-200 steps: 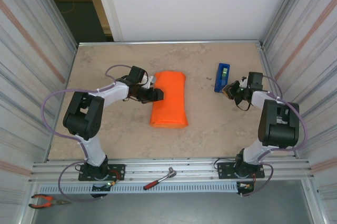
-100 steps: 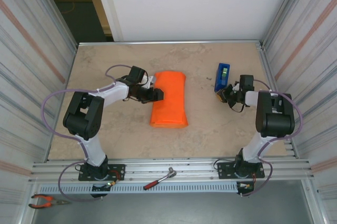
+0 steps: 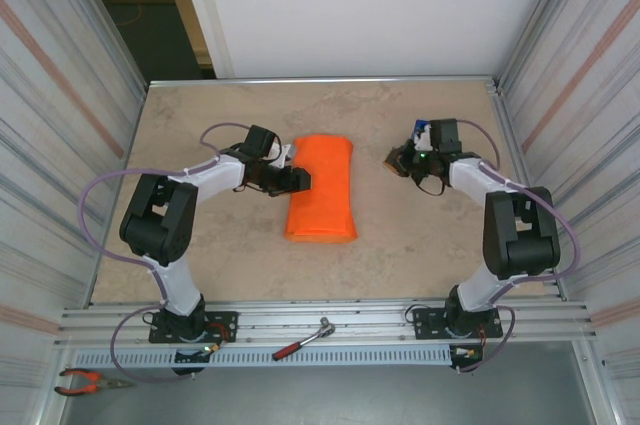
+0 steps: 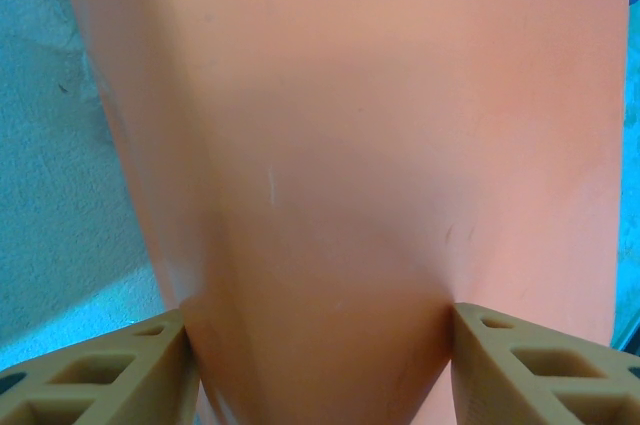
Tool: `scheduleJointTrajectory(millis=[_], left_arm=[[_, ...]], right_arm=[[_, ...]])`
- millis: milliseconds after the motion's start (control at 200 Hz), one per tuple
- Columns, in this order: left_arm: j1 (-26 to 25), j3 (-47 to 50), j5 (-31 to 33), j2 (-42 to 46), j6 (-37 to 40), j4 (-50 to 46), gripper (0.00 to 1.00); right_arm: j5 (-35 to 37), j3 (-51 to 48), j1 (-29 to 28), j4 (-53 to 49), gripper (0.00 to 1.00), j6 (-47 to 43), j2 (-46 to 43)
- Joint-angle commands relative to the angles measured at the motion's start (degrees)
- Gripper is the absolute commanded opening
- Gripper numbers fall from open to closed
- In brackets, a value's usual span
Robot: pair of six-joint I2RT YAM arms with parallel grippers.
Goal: Wrap the gift box in paper
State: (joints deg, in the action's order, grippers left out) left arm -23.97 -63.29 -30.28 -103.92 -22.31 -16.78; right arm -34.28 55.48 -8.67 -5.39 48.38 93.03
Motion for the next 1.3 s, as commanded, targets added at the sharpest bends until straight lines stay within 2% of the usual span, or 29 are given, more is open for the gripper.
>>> scheduleJointTrajectory(millis=[0, 200, 381, 732, 1293], left_arm=[[-2.1, 4.3, 9.3, -6.0, 0.6, -8.3, 0.61], [-2.1, 4.4, 9.3, -6.0, 0.7, -8.3, 0.61], [-2.1, 4.4, 9.3, -6.1, 0.7, -8.2, 0.61], [-2.1, 4.4, 9.3, -6.0, 0.7, -8.2, 0.61], [-2.1, 4.8, 9.2, -6.4, 0.6, -7.7, 0.61]], right_arm=[[-2.1, 4.3, -4.8, -4.6, 0.00, -3.5, 2.5], [-1.8, 11.9, -11.9, -10.2, 0.00, -7.9, 6.3], [-0.5, 15.7, -14.6, -14.6, 0.00, -11.1, 9.3], [2.7, 16.3, -14.6, -17.9, 0.00, -13.8, 11.4], [2.6, 16.0, -12.6, -18.6, 0.00, -14.5, 10.8]])
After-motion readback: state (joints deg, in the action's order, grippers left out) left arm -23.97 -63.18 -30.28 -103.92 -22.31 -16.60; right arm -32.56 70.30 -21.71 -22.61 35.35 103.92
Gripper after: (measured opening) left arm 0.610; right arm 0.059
